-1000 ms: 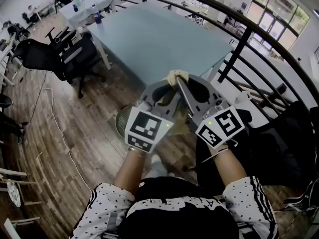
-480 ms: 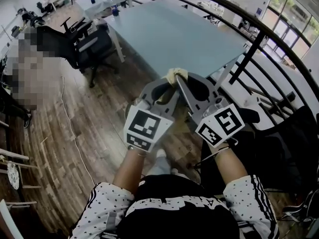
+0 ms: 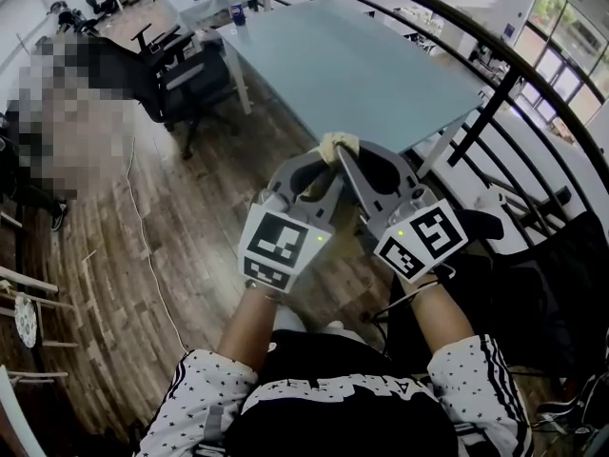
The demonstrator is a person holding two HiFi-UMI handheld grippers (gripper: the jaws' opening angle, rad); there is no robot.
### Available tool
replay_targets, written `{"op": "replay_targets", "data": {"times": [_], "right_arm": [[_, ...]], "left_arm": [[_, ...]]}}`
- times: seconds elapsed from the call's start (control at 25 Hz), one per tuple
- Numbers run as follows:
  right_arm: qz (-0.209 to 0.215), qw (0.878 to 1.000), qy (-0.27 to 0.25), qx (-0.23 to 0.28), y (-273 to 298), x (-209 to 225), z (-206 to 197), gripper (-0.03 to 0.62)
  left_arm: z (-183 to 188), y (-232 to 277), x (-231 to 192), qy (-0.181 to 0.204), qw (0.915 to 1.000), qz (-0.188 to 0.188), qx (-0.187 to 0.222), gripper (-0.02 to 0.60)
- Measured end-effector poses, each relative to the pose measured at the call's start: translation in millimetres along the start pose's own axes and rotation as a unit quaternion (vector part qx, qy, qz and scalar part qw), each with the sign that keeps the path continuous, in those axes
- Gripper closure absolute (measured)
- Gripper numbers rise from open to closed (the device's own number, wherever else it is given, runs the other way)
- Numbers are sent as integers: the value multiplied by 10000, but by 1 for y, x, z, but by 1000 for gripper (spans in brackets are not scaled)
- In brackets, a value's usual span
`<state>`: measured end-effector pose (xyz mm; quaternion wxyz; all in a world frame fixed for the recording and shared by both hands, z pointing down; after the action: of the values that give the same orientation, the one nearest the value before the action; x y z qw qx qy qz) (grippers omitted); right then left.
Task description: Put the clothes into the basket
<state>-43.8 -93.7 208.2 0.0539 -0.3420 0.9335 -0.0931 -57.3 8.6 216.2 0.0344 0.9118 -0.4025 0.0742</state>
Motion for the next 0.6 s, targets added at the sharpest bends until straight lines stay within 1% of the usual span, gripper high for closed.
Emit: {"op": "replay_targets", "data": {"times": [0.32,0.6], "right_arm": [[-115,9999,-93,-25,30,4,-1,560],[-225,9997,-83,22,58,4,-12,559]], "left_arm": [[-1,5,-31,-42,9999,-124,60,545],[-8,6,-61,43,9998,-200,44,545]]}}
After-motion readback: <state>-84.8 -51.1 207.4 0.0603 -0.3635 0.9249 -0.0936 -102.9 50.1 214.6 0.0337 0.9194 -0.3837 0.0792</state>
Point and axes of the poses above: the fingertips, and each gripper's own axes: y forward along the fingers, x to its right, z out of its top, the point moved 8 cm from there along -y, backward along the fingers, and after that the axes turned 13 degrees about z, right-handed, at the moved point
